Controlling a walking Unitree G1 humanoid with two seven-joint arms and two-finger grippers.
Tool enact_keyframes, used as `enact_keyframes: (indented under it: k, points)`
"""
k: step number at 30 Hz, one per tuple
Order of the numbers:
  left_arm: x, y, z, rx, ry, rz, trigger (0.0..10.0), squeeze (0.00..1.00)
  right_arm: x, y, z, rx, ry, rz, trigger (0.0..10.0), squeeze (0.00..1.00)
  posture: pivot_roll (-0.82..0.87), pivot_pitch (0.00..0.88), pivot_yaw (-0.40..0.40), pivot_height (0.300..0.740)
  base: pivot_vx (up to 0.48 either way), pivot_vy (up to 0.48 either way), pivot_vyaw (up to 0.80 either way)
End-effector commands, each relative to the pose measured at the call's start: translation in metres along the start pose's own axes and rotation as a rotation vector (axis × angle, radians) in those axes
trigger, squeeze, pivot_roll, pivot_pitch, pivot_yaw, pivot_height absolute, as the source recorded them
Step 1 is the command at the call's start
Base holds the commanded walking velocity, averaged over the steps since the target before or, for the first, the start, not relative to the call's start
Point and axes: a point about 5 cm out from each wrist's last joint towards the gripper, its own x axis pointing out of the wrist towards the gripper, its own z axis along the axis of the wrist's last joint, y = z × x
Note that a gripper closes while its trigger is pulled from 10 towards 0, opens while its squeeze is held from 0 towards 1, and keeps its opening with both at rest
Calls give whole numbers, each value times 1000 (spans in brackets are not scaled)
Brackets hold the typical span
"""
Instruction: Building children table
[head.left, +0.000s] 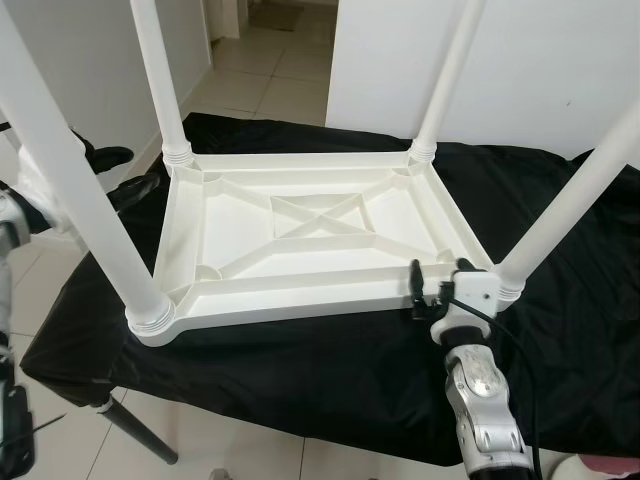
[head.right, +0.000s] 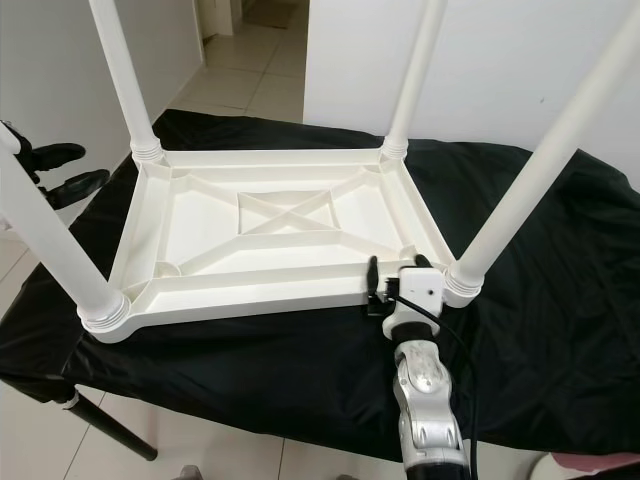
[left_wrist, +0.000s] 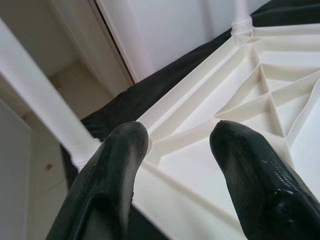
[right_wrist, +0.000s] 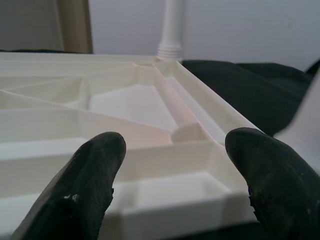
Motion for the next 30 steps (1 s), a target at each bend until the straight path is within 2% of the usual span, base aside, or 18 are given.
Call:
enact_keyframes:
  k: [1,3,4,8,14,20,28,30]
  points:
    - [4,4,0,14,3,95,10000,0,-1,-4,2,-14,4,-33,10000,0,-18,0,-5,740,0,0,0]
    - [13,6,3,-20,-17,102,10000,0,-9,-8,0,-21,29,-85,10000,0,-20,0,-8,740,0,0,0]
    - [13,6,3,-20,-17,102,10000,0,-9,-8,0,-21,29,-85,10000,0,-20,0,-8,740,0,0,0]
    - [32,1,9,-47,-53,60,10000,0,-23,-11,-5,-45,81,-146,10000,0,-33,0,-5,740,0,0,0]
    - [41,-6,11,-30,-71,-1,10000,0,-33,-15,-11,-35,149,-207,10000,0,-37,0,2,740,0,0,0]
    - [43,-15,21,22,-108,-64,10000,0,-29,-16,-13,-38,173,-221,10000,0,-29,0,2,740,0,0,0]
    - [42,-27,22,28,-135,-104,10000,0,-20,-17,-13,-58,193,-210,10000,0,-15,9,3,740,0,0,0]
    - [39,-45,19,2,-151,-154,10000,0,-10,-19,-17,-63,219,-203,10000,0,-10,13,1,740,0,0,0]
